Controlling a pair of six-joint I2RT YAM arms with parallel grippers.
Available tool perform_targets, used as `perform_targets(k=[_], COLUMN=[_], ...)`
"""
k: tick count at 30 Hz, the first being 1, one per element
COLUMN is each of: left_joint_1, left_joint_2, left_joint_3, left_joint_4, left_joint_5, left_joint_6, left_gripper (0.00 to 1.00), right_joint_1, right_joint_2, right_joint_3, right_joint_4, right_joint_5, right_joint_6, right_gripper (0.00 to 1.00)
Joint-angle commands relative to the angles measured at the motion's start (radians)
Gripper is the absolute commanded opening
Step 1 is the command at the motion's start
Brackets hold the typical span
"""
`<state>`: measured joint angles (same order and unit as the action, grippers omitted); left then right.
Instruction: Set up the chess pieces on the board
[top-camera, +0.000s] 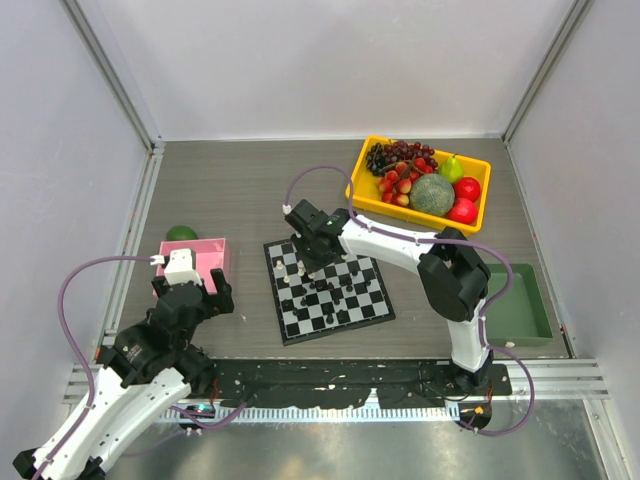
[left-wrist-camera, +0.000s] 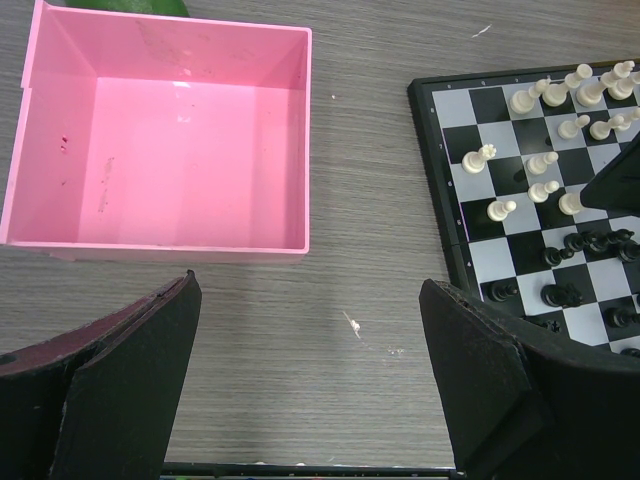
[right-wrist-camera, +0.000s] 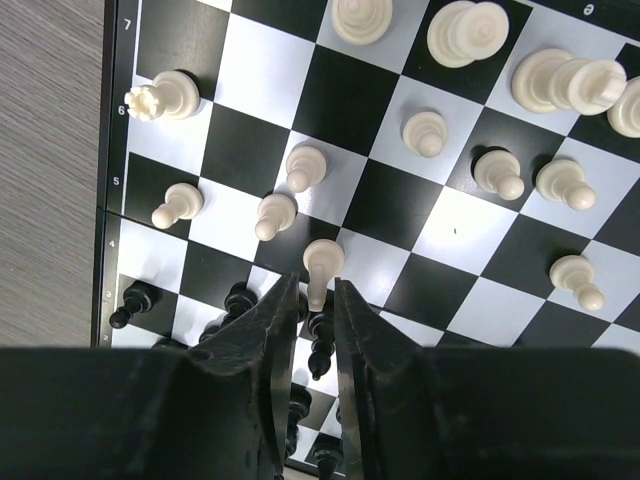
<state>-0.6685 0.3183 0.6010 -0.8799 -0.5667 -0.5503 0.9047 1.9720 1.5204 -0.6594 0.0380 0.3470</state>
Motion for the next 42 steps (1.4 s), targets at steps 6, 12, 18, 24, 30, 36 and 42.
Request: perform_targets(k=[6, 12, 18, 24, 30, 36, 42], left_joint_1=[-0.002, -0.002, -0.002, -0.003, -0.002, -0.002, -0.002], left_joint_2=[-0.005, -0.004, -0.004, -0.005, -0.007, -0.005, -0.007], left_joint_3=[0.0, -0.001, -0.001, -0.001, 0.0, -0.001, -0.003], left_joint_4=[0.038, 0.041, 0.041, 0.041, 0.041, 0.042, 0.041], left_joint_5=[-0.013, -0.012, -0.01, -0.009, -0.01, -0.012, -0.013], left_joint_6=[-0.01, -0.007, -0.008, -0.005, -0.007, -0.005, -0.008], left_gripper=[0.99, 0.99, 0.99, 0.99, 0.99, 0.99, 0.99], right_joint_1=[-0.004, -0.004, -0.004, -0.003, -0.004, -0.003, -0.004], right_joint_2=[0.008, -0.044, -0.076, -0.027, 0.086, 0.209, 0.297], right_joint_3=[0.053, 0.067, 0.122, 0.245, 0.389, 0.53, 0.596], right_joint_4=[0.012, -0.011, -0.045, -0.062, -0.078, -0.117, -0.14], right_joint_5=[-0.009, 0.036, 0.065, 0.054, 0.031, 0.011, 0.019], right_joint_6=[0.0, -0.011, -0.031, -0.052, -0.066, -0.082, -0.092], right_gripper=[0.16, 0.07, 0.07, 0.07, 0.07, 0.07, 0.08])
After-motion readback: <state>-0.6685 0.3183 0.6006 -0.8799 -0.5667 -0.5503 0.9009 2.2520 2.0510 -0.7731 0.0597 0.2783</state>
